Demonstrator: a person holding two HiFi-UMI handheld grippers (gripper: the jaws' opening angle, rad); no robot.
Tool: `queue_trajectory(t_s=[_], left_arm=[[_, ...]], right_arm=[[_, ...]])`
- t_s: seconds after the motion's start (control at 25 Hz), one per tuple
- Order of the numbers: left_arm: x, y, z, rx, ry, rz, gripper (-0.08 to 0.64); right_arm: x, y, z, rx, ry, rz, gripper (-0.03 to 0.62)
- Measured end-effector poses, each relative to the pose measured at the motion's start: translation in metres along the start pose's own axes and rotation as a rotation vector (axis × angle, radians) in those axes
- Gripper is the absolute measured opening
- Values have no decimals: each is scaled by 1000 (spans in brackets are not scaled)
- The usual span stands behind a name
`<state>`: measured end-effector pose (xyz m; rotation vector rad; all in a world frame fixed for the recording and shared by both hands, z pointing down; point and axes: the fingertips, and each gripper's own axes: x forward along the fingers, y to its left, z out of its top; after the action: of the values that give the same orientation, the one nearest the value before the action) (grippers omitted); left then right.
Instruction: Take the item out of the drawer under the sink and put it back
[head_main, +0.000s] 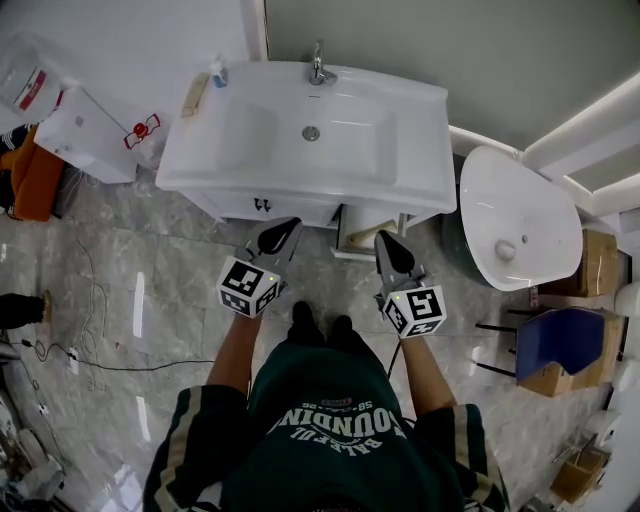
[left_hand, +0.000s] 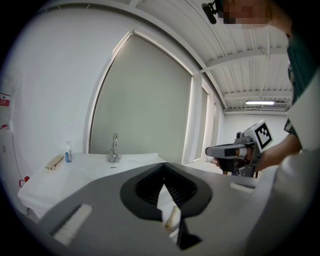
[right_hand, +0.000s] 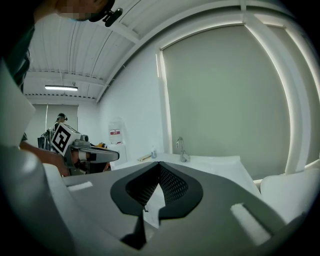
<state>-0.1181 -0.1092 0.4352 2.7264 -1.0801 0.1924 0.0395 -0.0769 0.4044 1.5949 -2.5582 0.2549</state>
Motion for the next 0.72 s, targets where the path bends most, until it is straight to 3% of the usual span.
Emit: queue_trajectory(t_s=[0.72], left_arm=[[39,-14,8,-21,5,49,49]], right_arm=[[15,-43,3,14,4,76,2]])
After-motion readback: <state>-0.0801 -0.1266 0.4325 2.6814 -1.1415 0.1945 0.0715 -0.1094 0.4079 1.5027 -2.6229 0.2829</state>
